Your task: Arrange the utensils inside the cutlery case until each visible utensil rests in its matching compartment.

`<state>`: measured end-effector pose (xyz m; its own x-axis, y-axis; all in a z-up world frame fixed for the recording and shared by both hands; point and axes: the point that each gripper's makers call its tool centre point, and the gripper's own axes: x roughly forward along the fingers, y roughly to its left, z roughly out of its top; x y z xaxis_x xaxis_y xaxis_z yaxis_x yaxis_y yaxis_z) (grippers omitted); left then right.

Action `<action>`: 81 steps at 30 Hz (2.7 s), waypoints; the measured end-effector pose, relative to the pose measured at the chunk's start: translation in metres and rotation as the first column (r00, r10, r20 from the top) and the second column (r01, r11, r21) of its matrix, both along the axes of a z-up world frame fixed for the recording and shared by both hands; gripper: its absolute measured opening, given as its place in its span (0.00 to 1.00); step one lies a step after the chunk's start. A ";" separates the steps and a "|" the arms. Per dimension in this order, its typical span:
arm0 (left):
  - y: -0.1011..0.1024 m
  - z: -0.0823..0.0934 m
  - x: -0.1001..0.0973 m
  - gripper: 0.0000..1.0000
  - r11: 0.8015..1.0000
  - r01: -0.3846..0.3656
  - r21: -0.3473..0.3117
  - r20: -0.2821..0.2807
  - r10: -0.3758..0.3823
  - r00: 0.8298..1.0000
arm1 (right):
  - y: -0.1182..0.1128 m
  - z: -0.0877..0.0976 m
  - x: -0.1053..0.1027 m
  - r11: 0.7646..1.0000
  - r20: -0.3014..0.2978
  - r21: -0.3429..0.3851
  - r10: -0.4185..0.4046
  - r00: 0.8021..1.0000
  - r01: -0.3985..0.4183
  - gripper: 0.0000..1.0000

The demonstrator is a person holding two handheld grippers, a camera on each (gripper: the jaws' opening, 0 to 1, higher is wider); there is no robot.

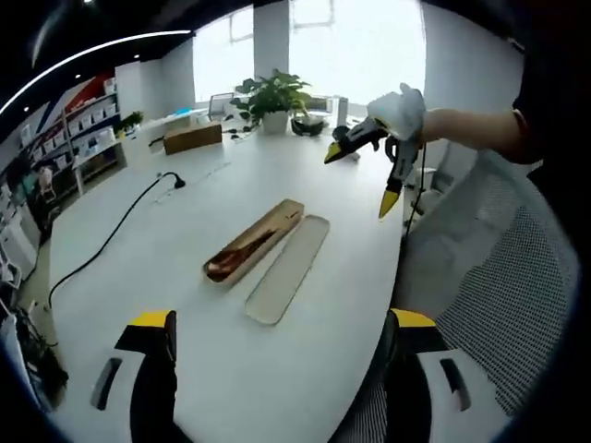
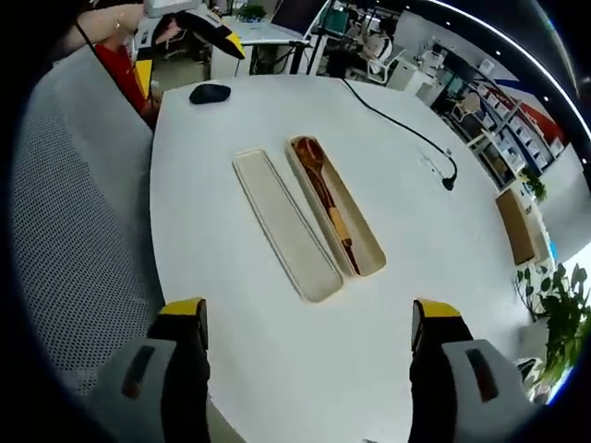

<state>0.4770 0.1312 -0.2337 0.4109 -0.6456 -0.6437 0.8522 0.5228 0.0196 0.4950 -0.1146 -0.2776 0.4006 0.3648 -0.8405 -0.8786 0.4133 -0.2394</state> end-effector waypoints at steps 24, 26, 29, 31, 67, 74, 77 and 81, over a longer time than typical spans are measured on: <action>-0.027 -0.076 0.026 0.88 0.995 0.097 -0.038 -0.109 -0.100 0.989 | 0.004 -0.047 0.017 0.998 -0.142 -0.003 0.064 0.988 -0.065 0.82; -0.032 -0.083 0.028 0.86 0.993 0.102 -0.064 -0.121 -0.109 0.987 | 0.006 -0.054 0.021 0.997 -0.148 -0.003 0.071 0.986 -0.072 0.82; -0.038 -0.091 0.027 0.84 0.990 0.116 -0.075 -0.162 -0.127 0.979 | 0.005 -0.064 0.025 0.997 -0.173 -0.002 0.078 0.982 -0.079 0.80; -0.041 -0.095 0.029 0.84 0.989 0.136 -0.059 -0.147 -0.144 0.979 | 0.003 -0.070 0.029 0.996 -0.183 -0.014 0.081 0.980 -0.085 0.79; -0.062 -0.119 0.029 0.45 0.945 0.328 0.011 -0.054 -0.327 0.944 | 0.025 -0.084 0.023 0.958 -0.247 -0.022 0.271 0.930 -0.285 0.40; -0.063 -0.122 0.029 0.40 0.932 0.360 0.032 -0.048 -0.358 0.932 | 0.037 -0.084 0.015 0.910 -0.254 -0.078 0.377 0.891 -0.407 0.38; -0.064 -0.122 0.028 0.39 0.929 0.369 0.036 -0.048 -0.368 0.929 | 0.045 -0.084 0.013 0.906 -0.265 -0.070 0.386 0.883 -0.417 0.40; -0.065 -0.122 0.027 0.39 0.923 0.380 0.054 -0.052 -0.378 0.925 | 0.049 -0.084 0.009 0.906 -0.288 -0.073 0.381 0.879 -0.417 0.36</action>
